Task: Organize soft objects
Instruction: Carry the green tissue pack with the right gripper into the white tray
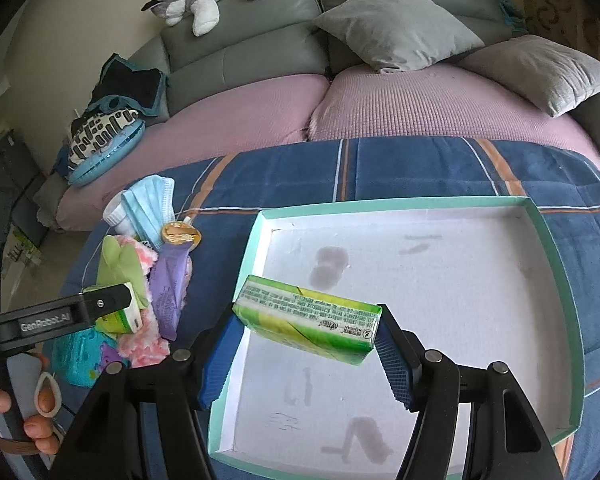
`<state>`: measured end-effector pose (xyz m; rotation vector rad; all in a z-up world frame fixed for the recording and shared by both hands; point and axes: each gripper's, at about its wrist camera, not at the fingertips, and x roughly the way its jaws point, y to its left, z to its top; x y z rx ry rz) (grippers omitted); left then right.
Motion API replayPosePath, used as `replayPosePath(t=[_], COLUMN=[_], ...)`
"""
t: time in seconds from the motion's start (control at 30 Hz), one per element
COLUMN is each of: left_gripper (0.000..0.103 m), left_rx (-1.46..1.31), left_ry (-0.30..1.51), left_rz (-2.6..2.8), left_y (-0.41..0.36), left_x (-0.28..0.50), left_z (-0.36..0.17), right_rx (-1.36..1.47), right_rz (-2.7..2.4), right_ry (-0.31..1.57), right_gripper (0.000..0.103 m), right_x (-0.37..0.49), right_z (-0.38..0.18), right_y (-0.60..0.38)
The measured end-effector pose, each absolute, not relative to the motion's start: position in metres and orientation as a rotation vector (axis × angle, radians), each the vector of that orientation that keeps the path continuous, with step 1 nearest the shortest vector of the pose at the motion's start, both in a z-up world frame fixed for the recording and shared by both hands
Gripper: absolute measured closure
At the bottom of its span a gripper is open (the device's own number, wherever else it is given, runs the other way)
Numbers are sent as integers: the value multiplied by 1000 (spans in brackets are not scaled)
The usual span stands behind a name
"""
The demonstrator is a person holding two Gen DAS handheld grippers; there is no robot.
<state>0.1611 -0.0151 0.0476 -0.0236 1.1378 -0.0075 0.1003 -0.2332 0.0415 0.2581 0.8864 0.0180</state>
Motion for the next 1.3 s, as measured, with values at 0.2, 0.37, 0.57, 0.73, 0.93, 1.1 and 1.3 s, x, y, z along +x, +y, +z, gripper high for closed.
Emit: replayPosePath(t=[0.2,0.37,0.57,0.73,0.93,1.1,1.3], left_gripper=[37,37,37,37,37,37,37], left_rx=[-66,-78,-95,-111,-132,-106,-73], left_ry=[1153,1146,1131,1107,1055,959,909], left_rz=[-39,-45,-52,-65,-95,-152,-246], left_y=[-10,-9,-8,-6,-7,-24,-59], left_x=[162,160,157,152,146,137,132], left_z=[40,41,46,58,83,122,144], right_rx=[266,270,267,264,275,281,255], right_rz=[22,20,21,13,2,-42,-168], right_ry=[888,892,887,872,833,779,767], right_gripper=[35,35,35,35,35,35,35], right_x=[100,100,100,98,90,78,66], right_z=[40,39,40,43,57,77,86], right_y=[-236,-237,-238,-239,-248,-266,-293])
